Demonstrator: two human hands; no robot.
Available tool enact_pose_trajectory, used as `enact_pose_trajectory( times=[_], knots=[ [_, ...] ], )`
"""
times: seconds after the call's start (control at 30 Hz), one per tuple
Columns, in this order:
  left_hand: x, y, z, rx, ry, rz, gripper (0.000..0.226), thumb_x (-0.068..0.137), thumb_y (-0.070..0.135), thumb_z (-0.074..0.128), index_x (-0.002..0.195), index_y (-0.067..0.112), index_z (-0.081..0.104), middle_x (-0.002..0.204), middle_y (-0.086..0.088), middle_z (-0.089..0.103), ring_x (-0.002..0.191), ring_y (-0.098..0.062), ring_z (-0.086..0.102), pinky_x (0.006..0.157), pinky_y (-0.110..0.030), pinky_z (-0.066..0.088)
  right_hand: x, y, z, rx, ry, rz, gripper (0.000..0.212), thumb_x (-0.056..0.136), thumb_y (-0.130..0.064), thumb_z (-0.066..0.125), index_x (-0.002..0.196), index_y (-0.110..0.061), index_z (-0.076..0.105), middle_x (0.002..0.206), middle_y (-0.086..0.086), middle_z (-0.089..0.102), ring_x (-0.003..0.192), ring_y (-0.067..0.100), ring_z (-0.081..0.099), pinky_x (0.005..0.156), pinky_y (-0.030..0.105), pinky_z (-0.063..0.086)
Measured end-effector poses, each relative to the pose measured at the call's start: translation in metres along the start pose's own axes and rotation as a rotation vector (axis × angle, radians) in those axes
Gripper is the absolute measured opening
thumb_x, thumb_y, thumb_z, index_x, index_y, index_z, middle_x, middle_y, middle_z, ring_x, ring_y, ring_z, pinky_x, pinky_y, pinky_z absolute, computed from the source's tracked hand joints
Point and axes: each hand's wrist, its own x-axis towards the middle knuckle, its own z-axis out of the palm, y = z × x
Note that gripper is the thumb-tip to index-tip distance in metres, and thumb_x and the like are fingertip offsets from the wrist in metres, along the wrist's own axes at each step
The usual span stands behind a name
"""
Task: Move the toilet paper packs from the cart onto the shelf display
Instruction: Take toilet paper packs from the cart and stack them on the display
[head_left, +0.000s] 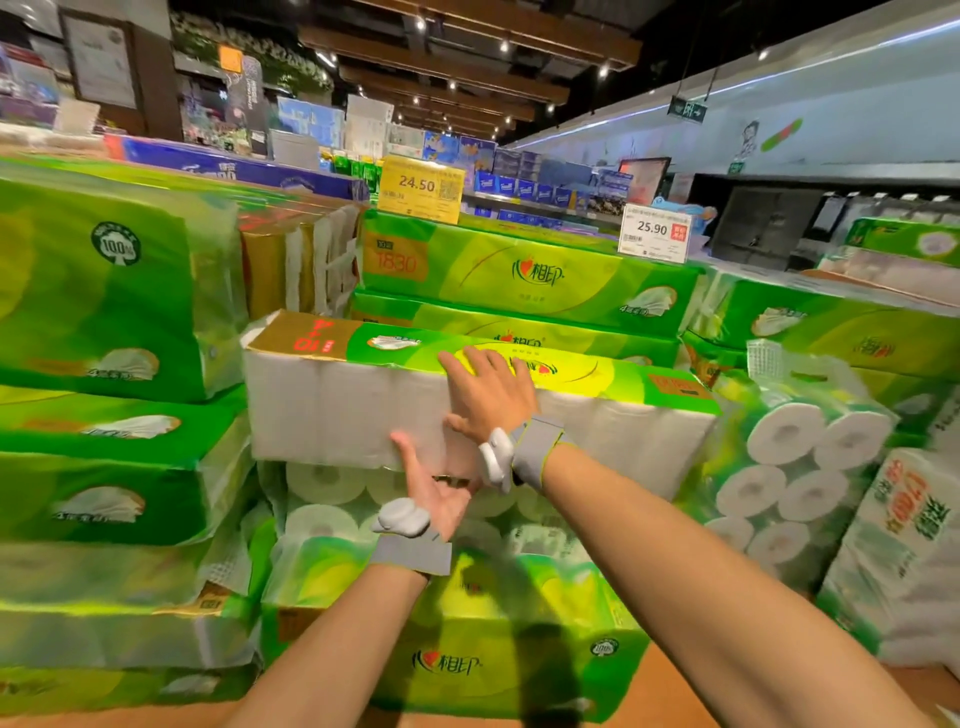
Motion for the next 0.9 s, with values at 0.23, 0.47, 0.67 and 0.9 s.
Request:
enact_pose_trajectory(
  times=[0.23, 0.47, 0.67, 0.9],
  knots=[
    [0.002, 0.006, -0.006, 0.22, 0.054, 0.031, 0.077, 0.08, 0.068, 0.047, 0.14, 0.02, 0.039, 0.146, -0.008, 0.041, 0.13, -0.035, 0.043, 0.083, -0.053, 0.051, -0.054, 0.043, 0.023, 0.043, 0.075, 0.27, 0.091, 0.08, -0.046, 0.063, 0.147, -0.041, 0.002, 0.159, 0.009, 0.0, 0.146, 0.032, -0.004, 0.11, 0.064, -0.001],
    [-0.016, 0.03, -0.003, 0.913, 0.601, 0.617, 0.112, 0.056, 0.045, 0.079, 0.14, 0.0, 0.021, 0.144, -0.021, 0.028, 0.131, -0.032, 0.035, 0.107, -0.032, 0.028, -0.094, 0.042, 0.062, 0.735, 0.17, 0.927, 0.105, 0.077, -0.033, 0.071, 0.147, -0.038, -0.007, 0.155, 0.016, -0.023, 0.142, 0.046, -0.007, 0.113, 0.058, 0.01],
    [0.0, 0.027, -0.008, 1.203, 0.527, 0.753, 0.119, 0.057, 0.017, 0.087, 0.148, 0.01, 0.011, 0.155, -0.017, 0.004, 0.144, -0.033, 0.011, 0.116, -0.041, 0.014, -0.094, 0.056, 0.068, 0.895, 0.133, 0.881, 0.106, 0.078, -0.031, 0.071, 0.147, -0.035, -0.008, 0.154, 0.017, -0.024, 0.143, 0.044, -0.006, 0.117, 0.043, 0.005],
    [0.006, 0.035, -0.024, 1.353, 0.426, 0.813, 0.107, 0.068, 0.007, 0.08, 0.149, 0.011, 0.011, 0.155, -0.02, 0.004, 0.146, -0.029, 0.005, 0.115, -0.037, 0.007, -0.087, 0.079, 0.079, 0.887, 0.069, 0.802, 0.104, 0.079, -0.03, 0.07, 0.146, -0.038, -0.009, 0.153, 0.018, -0.026, 0.145, 0.039, -0.008, 0.119, 0.042, 0.007]
  ],
)
